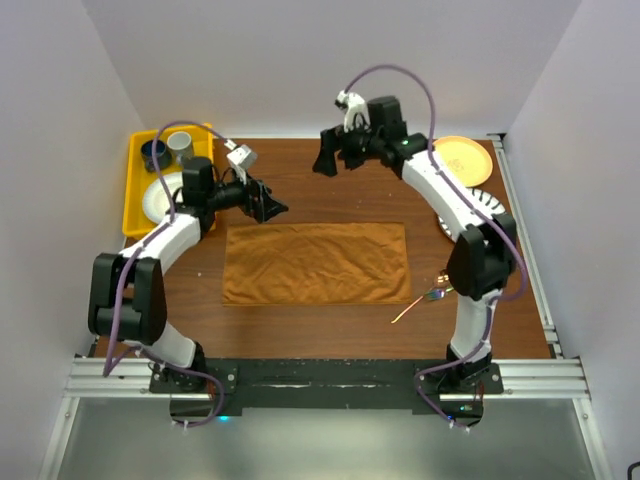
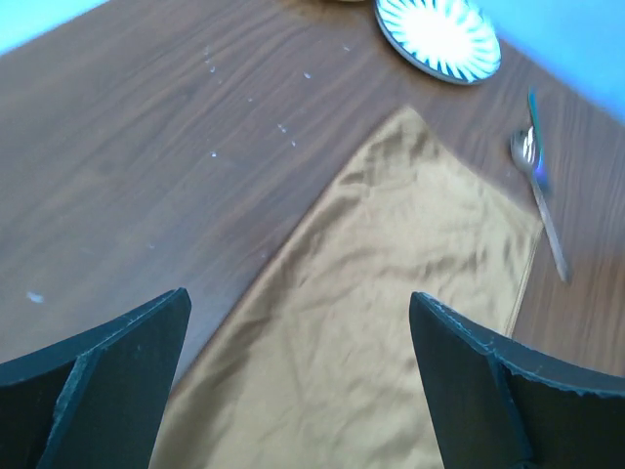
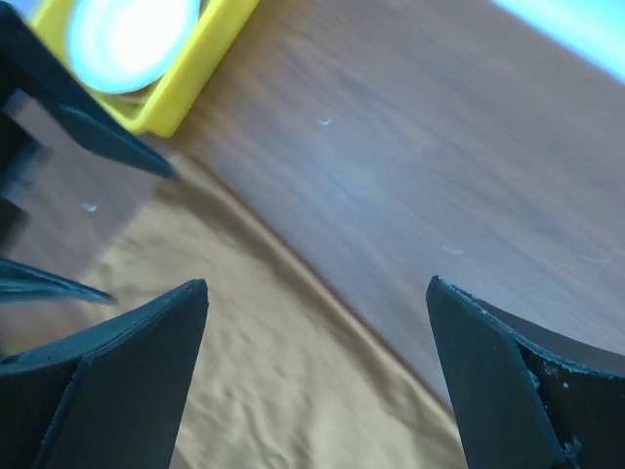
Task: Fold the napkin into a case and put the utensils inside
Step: Smooth out the rectangle-folded napkin at the center of the board.
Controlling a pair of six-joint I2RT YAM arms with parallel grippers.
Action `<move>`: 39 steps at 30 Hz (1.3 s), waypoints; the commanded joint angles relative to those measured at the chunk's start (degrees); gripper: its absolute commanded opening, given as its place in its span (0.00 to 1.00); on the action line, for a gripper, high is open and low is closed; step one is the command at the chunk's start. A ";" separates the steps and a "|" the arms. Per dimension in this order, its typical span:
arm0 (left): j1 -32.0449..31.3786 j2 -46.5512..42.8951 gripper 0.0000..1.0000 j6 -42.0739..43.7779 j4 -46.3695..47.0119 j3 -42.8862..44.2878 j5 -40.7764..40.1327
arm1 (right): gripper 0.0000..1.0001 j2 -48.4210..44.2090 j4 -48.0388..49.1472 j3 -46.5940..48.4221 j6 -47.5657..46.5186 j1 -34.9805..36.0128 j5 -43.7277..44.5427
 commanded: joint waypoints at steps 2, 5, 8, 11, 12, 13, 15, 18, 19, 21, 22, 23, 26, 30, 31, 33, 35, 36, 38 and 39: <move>-2.64 -2.51 1.00 -31.94 40.36 -15.32 -8.85 | 0.98 0.09 21.03 -17.63 21.67 0.62 -11.85; -5.90 2.82 1.00 -36.60 39.59 -14.71 -12.48 | 0.98 1.28 29.81 -25.22 29.36 0.80 -13.51; -7.84 7.65 1.00 -43.36 45.64 -16.99 -14.87 | 0.98 4.36 36.83 -28.65 36.65 0.80 -17.03; -8.81 13.45 1.00 -51.09 49.07 -16.91 -15.67 | 0.98 6.13 42.71 -32.08 41.92 0.89 -18.61; -8.99 14.96 1.00 -54.85 53.09 -16.91 -15.06 | 0.98 7.17 44.13 -33.48 42.99 0.97 -18.88; -9.51 16.37 1.00 -56.54 54.69 -16.82 -14.70 | 0.98 7.62 45.02 -33.75 43.78 0.89 -19.06; -10.39 19.54 1.00 -59.45 57.50 -16.56 -14.87 | 0.98 9.02 46.95 -34.28 44.67 0.97 -19.23; -11.80 22.44 1.00 -59.73 58.40 -15.77 -16.45 | 0.98 11.39 48.80 -34.54 45.98 0.80 -20.46; -11.97 23.14 1.00 -59.81 58.57 -15.68 -17.06 | 0.98 11.84 49.50 -34.72 46.16 0.63 -20.72; -11.89 24.90 1.00 -59.99 59.54 -15.59 -18.48 | 0.98 12.54 50.03 -35.16 46.16 0.27 -20.90; -11.80 25.52 1.00 -59.99 59.89 -15.50 -19.09 | 0.98 13.16 50.82 -35.42 46.25 0.01 -20.99; -11.71 26.39 1.00 -59.99 60.16 -15.50 -19.53 | 0.98 13.60 51.26 -36.03 46.42 -0.17 -21.43; -11.19 28.59 1.00 -59.99 60.68 -15.24 -20.93 | 0.98 14.92 53.72 -37.88 47.66 -1.57 -22.65; -8.73 32.11 1.00 -62.01 63.14 -15.41 -21.46 | 0.98 15.53 54.25 -39.64 47.66 -2.98 -23.98; -8.29 32.72 1.00 -62.10 63.58 -15.68 -21.64 | 0.98 15.54 54.08 -39.82 47.22 -3.24 -24.33; -7.15 32.99 1.00 -62.01 63.59 -16.20 -21.99 | 0.98 15.62 54.08 -40.26 46.78 -3.68 -24.85; -6.27 33.26 1.00 -62.01 62.97 -16.82 -22.43 | 0.98 15.54 54.08 -40.35 46.60 -4.21 -25.38; -5.57 33.26 1.00 -62.01 63.06 -17.26 -22.69 | 0.98 15.62 53.47 -40.26 46.34 -4.38 -25.73; -4.77 32.82 1.00 -62.01 62.71 -18.48 -23.75 | 0.98 15.45 53.03 -39.99 45.90 -4.91 -25.91; -4.07 32.64 1.00 -61.92 62.71 -18.93 -23.84 | 0.98 15.45 52.42 -39.99 45.20 -5.17 -25.91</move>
